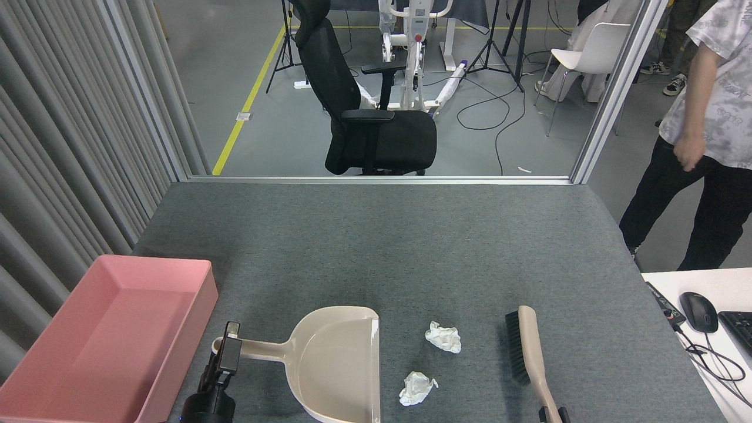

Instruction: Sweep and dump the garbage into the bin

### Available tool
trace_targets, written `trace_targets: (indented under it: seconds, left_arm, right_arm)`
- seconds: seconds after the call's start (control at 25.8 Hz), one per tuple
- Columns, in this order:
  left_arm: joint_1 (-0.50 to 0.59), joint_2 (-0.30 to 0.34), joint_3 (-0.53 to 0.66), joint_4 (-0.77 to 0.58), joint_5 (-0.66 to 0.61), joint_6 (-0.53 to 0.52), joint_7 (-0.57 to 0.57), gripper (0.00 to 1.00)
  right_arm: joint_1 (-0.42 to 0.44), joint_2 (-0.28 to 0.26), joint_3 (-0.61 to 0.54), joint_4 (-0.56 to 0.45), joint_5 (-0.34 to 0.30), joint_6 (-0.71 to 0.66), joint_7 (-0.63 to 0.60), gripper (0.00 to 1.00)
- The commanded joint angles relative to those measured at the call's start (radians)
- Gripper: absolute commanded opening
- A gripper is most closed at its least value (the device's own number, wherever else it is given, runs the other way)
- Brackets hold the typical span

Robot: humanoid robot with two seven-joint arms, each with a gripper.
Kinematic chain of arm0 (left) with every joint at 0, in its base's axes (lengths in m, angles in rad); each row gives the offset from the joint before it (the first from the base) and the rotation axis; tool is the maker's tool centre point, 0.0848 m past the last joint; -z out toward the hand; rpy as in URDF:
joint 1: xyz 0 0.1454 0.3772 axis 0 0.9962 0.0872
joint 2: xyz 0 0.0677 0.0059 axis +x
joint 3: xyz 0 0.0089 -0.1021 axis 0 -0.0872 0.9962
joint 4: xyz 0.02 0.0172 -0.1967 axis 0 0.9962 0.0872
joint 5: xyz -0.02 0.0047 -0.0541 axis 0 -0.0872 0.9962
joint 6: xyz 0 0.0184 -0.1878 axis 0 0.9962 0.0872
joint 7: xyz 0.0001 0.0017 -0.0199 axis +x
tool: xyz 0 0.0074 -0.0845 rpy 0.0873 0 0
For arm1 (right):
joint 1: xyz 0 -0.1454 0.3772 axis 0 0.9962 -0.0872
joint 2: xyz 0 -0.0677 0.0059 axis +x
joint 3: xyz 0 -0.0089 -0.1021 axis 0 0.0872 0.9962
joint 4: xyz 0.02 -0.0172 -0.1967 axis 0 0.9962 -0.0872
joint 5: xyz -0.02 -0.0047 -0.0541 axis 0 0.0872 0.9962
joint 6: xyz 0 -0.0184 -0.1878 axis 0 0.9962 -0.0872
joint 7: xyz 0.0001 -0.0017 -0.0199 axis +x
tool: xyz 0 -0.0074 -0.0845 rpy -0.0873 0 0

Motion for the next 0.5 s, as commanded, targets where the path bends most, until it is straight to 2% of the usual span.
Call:
trace_targets:
  seconds: [0.0,0.15,0.27,0.46]
  left_arm:
    - [0.003,0.0,0.0,-0.003,0.002,-0.017,0.011,0.74]
    - [0.008,0.0,0.0,-0.003,0.002,-0.031,0.011,0.73]
    - [0.016,0.0,0.0,-0.001,0.002,-0.039,0.011,0.67]
    - [0.028,0.0,-0.002,-0.001,0.002,-0.065,0.011,0.7]
  right_arm:
    - [0.0,0.0,-0.003,0.0,-0.001,0.001,0.001,0.13]
    - [0.001,0.002,-0.004,0.0,-0.001,-0.001,0.001,0.14]
    - [0.001,0.002,-0.007,0.0,-0.001,0.001,0.001,0.14]
    - [0.003,0.0,-0.007,0.0,-0.001,0.001,0.001,0.14]
